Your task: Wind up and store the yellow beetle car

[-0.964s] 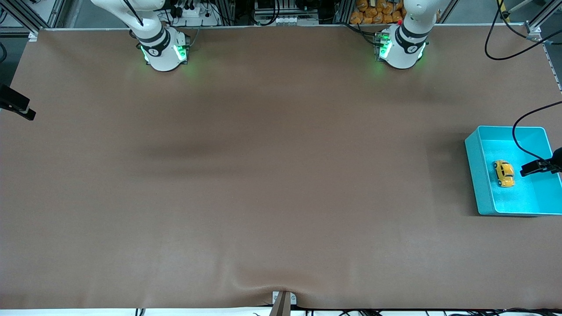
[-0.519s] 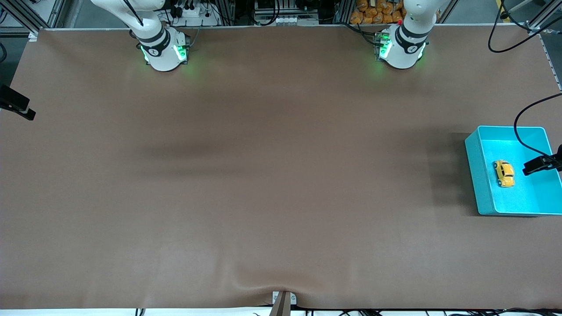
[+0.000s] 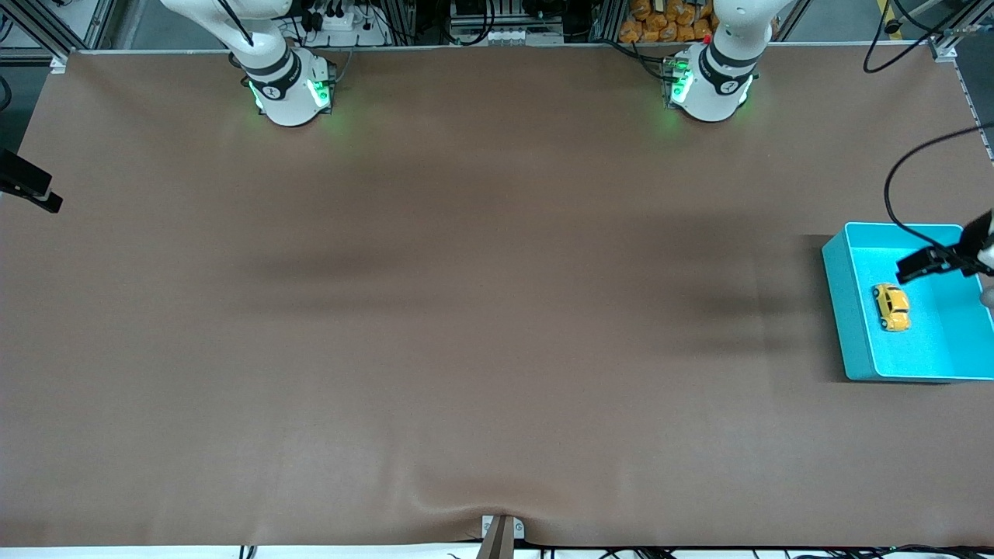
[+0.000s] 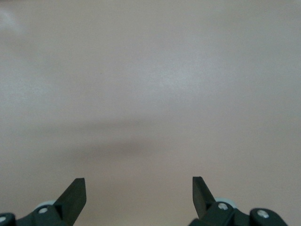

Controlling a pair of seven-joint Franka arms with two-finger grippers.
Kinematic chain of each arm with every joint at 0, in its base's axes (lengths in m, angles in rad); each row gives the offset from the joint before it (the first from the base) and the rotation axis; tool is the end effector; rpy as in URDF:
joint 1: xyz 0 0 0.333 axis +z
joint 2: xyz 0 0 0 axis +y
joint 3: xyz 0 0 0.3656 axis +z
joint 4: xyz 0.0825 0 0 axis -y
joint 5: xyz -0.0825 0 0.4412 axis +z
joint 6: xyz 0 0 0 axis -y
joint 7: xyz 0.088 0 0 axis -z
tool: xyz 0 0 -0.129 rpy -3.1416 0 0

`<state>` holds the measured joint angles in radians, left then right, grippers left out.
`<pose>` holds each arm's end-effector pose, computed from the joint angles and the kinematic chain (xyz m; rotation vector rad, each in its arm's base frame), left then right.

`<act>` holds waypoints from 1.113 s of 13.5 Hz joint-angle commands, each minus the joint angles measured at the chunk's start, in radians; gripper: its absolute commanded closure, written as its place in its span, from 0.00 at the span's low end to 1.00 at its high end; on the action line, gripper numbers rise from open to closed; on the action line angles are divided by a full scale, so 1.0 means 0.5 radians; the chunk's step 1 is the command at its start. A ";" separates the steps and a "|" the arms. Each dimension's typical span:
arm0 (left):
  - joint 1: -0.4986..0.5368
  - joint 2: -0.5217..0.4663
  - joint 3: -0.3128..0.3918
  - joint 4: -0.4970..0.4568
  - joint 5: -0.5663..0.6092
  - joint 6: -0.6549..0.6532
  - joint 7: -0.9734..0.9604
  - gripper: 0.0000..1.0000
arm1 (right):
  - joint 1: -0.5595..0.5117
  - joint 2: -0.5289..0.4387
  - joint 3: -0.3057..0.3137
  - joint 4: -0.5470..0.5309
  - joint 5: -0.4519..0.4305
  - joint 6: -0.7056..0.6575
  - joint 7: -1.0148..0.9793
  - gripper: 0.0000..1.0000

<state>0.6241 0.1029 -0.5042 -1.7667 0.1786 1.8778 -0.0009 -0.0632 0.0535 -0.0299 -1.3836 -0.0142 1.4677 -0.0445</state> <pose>0.6447 0.1056 0.5176 -3.0173 -0.1077 -0.0223 0.6173 -0.0590 0.7080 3.1225 -0.0784 0.0460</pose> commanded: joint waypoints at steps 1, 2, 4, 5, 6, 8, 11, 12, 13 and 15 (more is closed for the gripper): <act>-0.024 -0.092 -0.038 0.057 -0.010 -0.208 -0.017 0.00 | -0.008 -0.030 0.011 -0.003 -0.021 -0.021 0.037 0.00; -0.109 -0.114 -0.013 0.103 -0.059 -0.303 -0.020 0.00 | -0.008 -0.030 0.011 -0.003 -0.021 -0.021 0.037 0.00; -0.357 -0.123 0.170 0.201 -0.099 -0.481 -0.093 0.00 | -0.008 -0.033 0.011 -0.003 -0.021 -0.021 0.037 0.00; -0.507 -0.126 0.280 0.250 -0.109 -0.558 -0.121 0.00 | -0.008 -0.033 0.011 -0.003 -0.021 -0.021 0.037 0.00; -0.639 -0.126 0.379 0.299 -0.124 -0.626 -0.148 0.00 | -0.008 -0.033 0.011 -0.003 -0.021 -0.021 0.037 0.00; -0.815 -0.126 0.502 0.397 -0.164 -0.724 -0.170 0.00 | -0.008 -0.030 0.011 -0.003 -0.021 -0.021 0.037 0.00; -1.140 -0.175 0.774 0.475 -0.210 -0.871 -0.170 0.00 | -0.008 -0.033 0.011 -0.003 -0.021 -0.021 0.037 0.00; -1.235 -0.202 0.888 0.475 -0.255 -0.881 -0.170 0.00 | -0.008 -0.033 0.011 -0.003 -0.021 -0.021 0.037 0.00; -1.294 -0.227 0.959 0.481 -0.308 -0.908 -0.170 0.00 | -0.008 -0.030 0.011 -0.003 -0.021 -0.021 0.037 0.00; -1.303 -0.279 0.975 0.478 -0.333 -0.964 -0.170 0.00 | -0.008 -0.033 0.011 -0.003 -0.021 -0.021 0.037 0.00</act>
<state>-0.0095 -0.0029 -0.0407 -1.5296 0.0374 1.4298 -0.0798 -0.0633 0.0535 -0.0301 -1.3827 -0.0144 1.4676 -0.0443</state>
